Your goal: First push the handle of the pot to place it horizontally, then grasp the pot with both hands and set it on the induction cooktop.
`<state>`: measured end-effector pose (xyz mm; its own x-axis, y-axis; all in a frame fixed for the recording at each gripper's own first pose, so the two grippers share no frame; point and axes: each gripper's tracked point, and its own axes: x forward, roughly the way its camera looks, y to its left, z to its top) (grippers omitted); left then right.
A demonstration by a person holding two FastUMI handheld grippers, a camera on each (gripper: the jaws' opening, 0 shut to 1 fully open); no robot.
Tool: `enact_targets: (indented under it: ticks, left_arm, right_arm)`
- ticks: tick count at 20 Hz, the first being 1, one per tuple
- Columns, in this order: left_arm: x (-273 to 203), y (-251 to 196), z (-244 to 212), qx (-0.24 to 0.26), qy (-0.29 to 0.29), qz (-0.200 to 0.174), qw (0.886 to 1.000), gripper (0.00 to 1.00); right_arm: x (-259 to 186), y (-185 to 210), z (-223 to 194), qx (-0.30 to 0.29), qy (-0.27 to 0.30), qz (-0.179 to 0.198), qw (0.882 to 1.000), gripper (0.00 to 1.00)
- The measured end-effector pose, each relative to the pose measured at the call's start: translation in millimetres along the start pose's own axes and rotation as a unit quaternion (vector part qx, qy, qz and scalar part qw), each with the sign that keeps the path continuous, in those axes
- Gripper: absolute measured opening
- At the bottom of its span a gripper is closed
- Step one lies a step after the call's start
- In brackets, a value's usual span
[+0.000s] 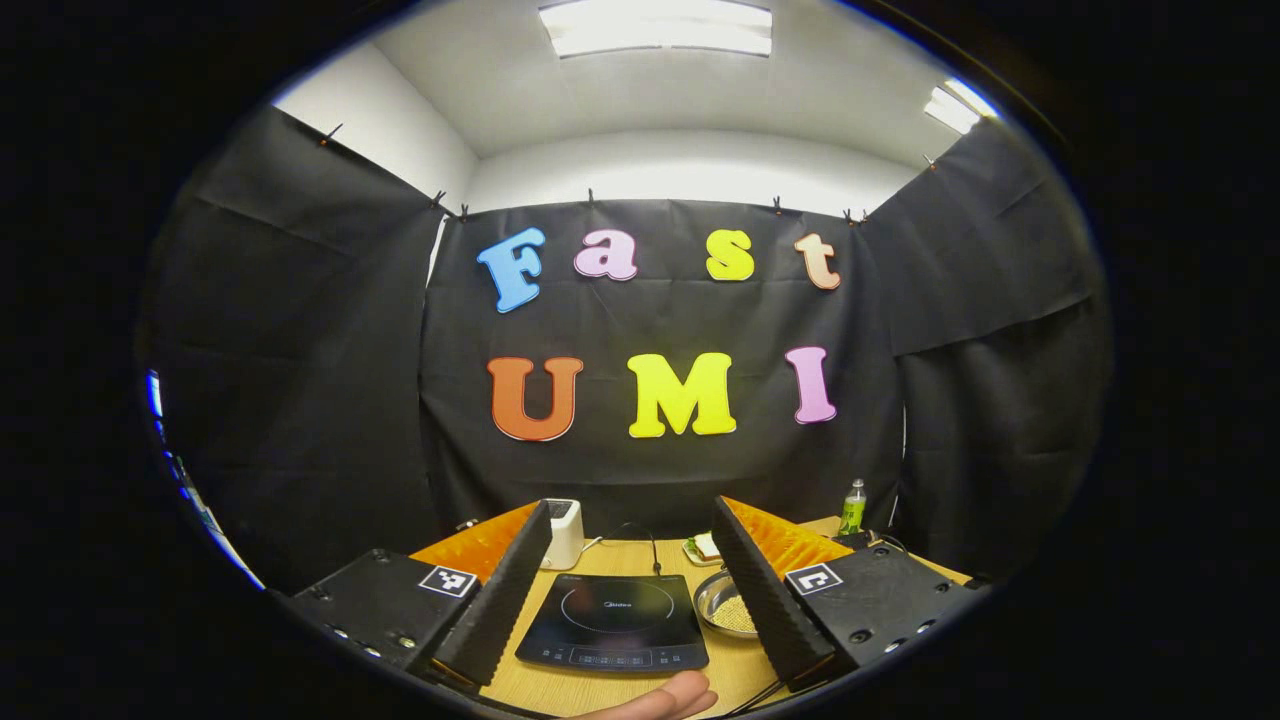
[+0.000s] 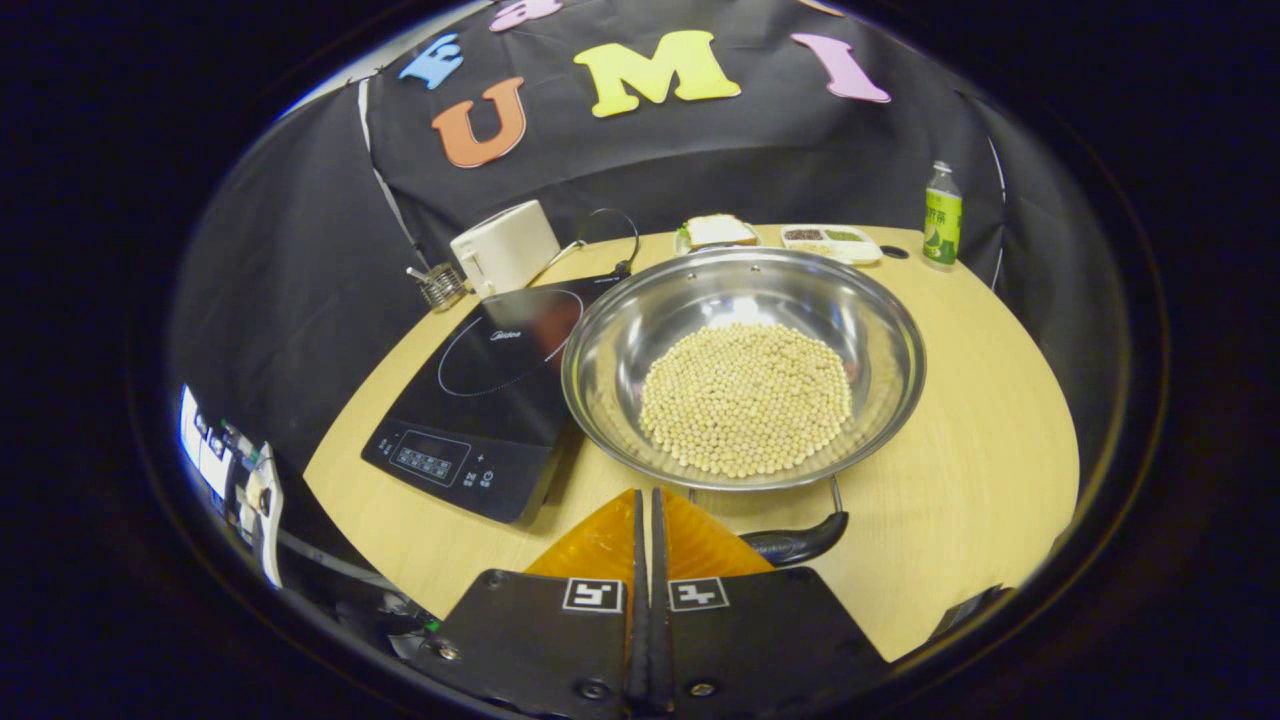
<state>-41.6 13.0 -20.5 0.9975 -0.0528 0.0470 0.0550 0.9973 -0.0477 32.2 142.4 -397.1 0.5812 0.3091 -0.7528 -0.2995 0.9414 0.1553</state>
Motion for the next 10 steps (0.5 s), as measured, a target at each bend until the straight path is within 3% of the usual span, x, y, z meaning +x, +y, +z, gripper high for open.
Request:
enact_targets:
  ticks: [10]
  left_arm:
    - [5, -10, 1, -0.003, 0.002, -0.007, 1.000, 0.96]
  right_arm:
    - [-6, -47, -1, -0.012, 0.018, -0.010, 1.000, 0.01]
